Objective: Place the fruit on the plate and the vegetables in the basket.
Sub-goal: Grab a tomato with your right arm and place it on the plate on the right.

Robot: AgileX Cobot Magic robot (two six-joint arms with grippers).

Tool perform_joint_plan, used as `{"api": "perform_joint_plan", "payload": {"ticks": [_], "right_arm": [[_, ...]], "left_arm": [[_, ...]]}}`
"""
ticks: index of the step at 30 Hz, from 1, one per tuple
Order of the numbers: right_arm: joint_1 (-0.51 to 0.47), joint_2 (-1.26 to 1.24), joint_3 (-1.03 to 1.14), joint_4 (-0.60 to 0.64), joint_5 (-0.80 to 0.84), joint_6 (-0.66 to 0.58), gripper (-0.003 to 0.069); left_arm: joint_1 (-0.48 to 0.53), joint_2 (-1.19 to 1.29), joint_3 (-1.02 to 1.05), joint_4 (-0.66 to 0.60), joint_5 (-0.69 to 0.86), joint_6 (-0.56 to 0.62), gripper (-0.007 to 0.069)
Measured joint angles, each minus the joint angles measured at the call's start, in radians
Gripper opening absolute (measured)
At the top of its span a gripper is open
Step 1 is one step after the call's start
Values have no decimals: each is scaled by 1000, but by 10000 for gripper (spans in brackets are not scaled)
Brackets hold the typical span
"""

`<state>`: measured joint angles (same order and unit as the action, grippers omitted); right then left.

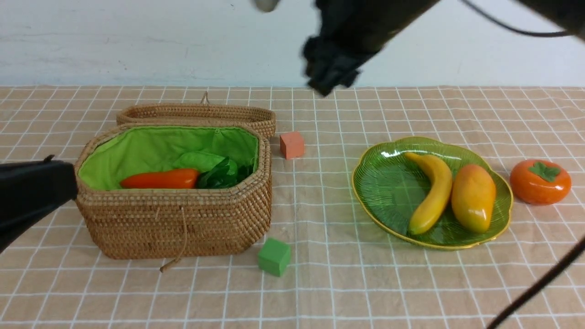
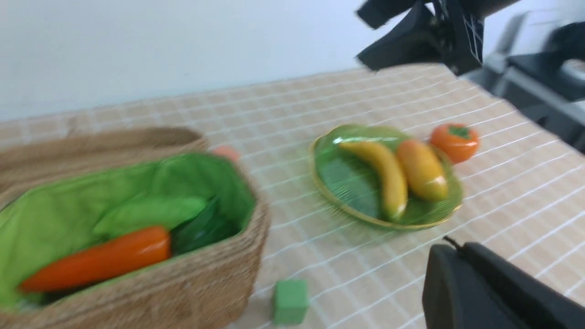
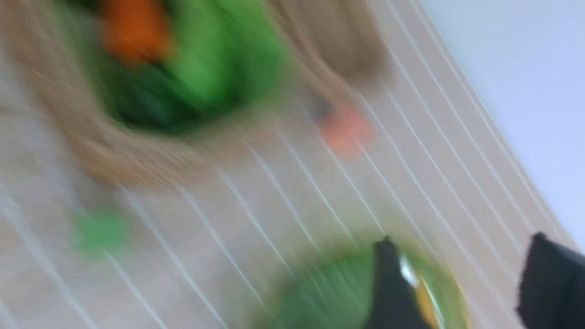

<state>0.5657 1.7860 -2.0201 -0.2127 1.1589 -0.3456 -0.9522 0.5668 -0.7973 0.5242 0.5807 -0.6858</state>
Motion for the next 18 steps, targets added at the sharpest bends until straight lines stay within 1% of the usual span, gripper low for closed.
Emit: {"api": "perform_joint_plan", "payload": {"ticks": [1,2,3,4,6,8,9,11,12,14,15,16,17,18], "right_arm": [[-35,-3,0,-29,27,36,288],[-130,-4,8,-50,58,100,214],[-159,-4,14,-50,63,109,205],[-266,-4,42,-30,70,180,146],[-358,-1,74,2,73,222,125],[-504,6,141,92,75,275,116],[-606,19,196,181,76,277,144],[-698,48,247,271,43,269,208],[-741,67,267,316,22,266,258],[-809,108,292,386,-30,263,374],[-809,112,292,393,-35,263,374],[-857,148,304,439,-63,264,486],[-875,171,307,453,-76,268,536],[-884,175,309,460,-79,268,559]], "left_arm": [[0,7,0,-12,-12,9,-13],[0,19,0,-38,-36,30,-13],[0,24,0,-41,-42,33,-13],[0,44,0,-66,-53,52,-13],[0,61,0,-84,-55,67,-13],[0,88,0,-108,-55,88,-13],[0,104,0,-122,-55,104,-13],[0,112,0,-126,-56,111,-13],[0,113,0,-127,-56,114,-13],[0,113,0,-127,-56,114,-13],[0,113,0,-127,-56,114,-13],[0,113,0,-127,-56,114,-13],[0,113,0,-127,-56,114,-13],[0,113,0,-127,-56,114,-13]]}}
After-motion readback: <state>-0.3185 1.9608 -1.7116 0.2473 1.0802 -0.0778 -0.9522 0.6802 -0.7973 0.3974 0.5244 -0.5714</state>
